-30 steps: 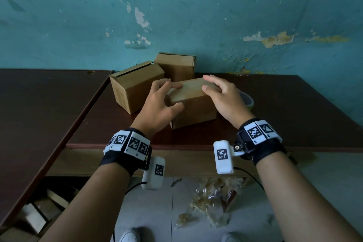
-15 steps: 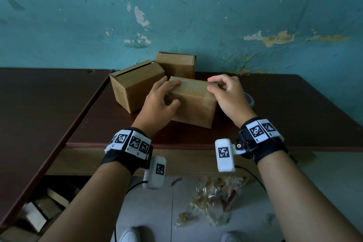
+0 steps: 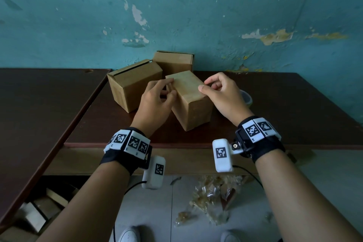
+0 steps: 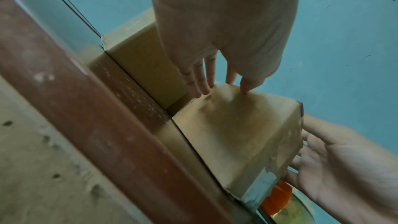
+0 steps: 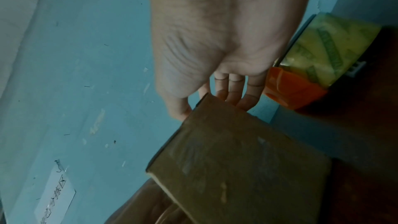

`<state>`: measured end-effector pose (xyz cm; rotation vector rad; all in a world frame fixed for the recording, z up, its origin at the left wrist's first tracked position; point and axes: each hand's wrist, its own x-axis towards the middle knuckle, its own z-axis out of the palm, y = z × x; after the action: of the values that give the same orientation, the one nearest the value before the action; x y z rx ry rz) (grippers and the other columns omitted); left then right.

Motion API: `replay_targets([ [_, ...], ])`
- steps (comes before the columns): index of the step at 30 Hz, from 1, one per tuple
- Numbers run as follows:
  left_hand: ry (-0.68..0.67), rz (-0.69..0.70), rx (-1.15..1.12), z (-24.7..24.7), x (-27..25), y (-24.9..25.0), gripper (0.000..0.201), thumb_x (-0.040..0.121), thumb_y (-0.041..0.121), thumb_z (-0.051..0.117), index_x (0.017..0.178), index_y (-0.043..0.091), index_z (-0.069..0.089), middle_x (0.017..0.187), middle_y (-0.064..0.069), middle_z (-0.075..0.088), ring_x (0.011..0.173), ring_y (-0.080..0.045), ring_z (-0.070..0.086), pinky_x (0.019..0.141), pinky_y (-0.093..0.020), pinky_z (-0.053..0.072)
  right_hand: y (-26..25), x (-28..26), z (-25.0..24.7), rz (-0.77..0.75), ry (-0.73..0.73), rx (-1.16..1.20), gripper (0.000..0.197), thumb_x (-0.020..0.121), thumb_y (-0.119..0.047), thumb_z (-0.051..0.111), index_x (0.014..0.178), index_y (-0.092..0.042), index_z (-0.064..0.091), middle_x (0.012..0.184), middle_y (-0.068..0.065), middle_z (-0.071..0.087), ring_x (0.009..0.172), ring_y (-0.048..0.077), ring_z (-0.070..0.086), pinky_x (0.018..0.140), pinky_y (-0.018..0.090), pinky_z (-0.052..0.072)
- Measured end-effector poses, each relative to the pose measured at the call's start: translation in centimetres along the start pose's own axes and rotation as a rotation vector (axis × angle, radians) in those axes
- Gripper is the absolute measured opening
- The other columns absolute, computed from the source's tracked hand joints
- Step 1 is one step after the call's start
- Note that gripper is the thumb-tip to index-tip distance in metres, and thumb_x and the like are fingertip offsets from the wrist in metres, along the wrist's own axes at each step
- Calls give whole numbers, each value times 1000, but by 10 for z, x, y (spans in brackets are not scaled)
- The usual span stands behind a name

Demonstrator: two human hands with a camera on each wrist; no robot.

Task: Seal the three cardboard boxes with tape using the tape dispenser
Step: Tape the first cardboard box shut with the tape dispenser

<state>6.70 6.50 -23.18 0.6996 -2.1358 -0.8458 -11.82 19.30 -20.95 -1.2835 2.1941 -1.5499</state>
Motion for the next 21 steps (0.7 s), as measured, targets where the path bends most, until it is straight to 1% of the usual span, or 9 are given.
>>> replay_targets([
  [1, -17, -19, -22, 0, -1, 3, 45, 107, 37, 59, 151, 27, 54, 149, 1, 48, 126, -8, 56, 100, -28, 56, 0, 0, 0, -2, -1, -1, 22, 93, -38, 78, 107, -24, 68, 92, -2, 62, 80, 10, 59, 69, 24, 42],
  [3, -63, -49, -57, 1, -3, 7, 53, 106, 50, 57, 154, 30, 51, 154, 2, 46, 132, -11, 53, 104, -35, 55, 0, 0, 0, -11, -2, -6, 21, 93, -38, 78, 106, -24, 68, 92, -1, 63, 81, 9, 60, 69, 22, 43],
  [6, -159, -72, -88, 2, -5, 8, 77, 93, 70, 63, 159, 34, 43, 162, 4, 40, 143, -15, 45, 112, -43, 51, 0, 0, 2, -24, -17, -3, 19, 94, -38, 77, 104, -25, 68, 93, 1, 68, 85, 12, 66, 70, 24, 48],
  [8, -189, -76, -70, 3, -6, 9, 87, 89, 69, 71, 162, 35, 38, 164, 6, 36, 144, -15, 42, 113, -45, 50, -1, 0, 3, -32, -30, 5, 17, 95, -36, 76, 103, -24, 68, 91, 1, 68, 83, 15, 68, 69, 30, 55],
  [10, -203, -75, -24, 3, -6, 9, 93, 87, 62, 77, 164, 35, 32, 164, 5, 36, 144, -17, 40, 112, -41, 49, -4, -2, 3, -34, -52, 48, 14, 97, -31, 75, 103, -20, 68, 90, 4, 70, 79, 18, 71, 65, 36, 62],
  [13, -221, -75, -7, 4, -6, 9, 97, 86, 60, 78, 165, 37, 27, 163, 3, 35, 143, -18, 39, 110, -36, 49, -6, -3, 1, -33, -77, 81, 13, 99, -26, 73, 104, -15, 68, 89, 9, 71, 76, 20, 73, 61, 35, 63],
  [16, -231, -79, -4, 3, -6, 9, 98, 84, 63, 77, 165, 37, 27, 162, 2, 35, 142, -18, 40, 108, -38, 50, -6, -2, -1, -44, -63, 99, 12, 99, -23, 72, 104, -13, 70, 85, 4, 70, 74, 12, 70, 60, 32, 61],
  [18, -240, -83, -14, 2, -6, 10, 99, 82, 65, 76, 164, 38, 28, 162, 2, 35, 142, -19, 40, 109, -41, 52, -4, -1, -4, -44, -29, 82, 10, 99, -25, 72, 102, -16, 72, 85, 1, 71, 76, 11, 71, 64, 35, 63],
  [21, -248, -85, -20, 1, -7, 12, 101, 80, 67, 74, 165, 38, 27, 163, 2, 33, 144, -20, 39, 110, -44, 52, 1, 4, -13, -31, 77, 61, 9, 96, -32, 72, 97, -23, 74, 87, -3, 74, 81, 14, 72, 76, 41, 64],
])
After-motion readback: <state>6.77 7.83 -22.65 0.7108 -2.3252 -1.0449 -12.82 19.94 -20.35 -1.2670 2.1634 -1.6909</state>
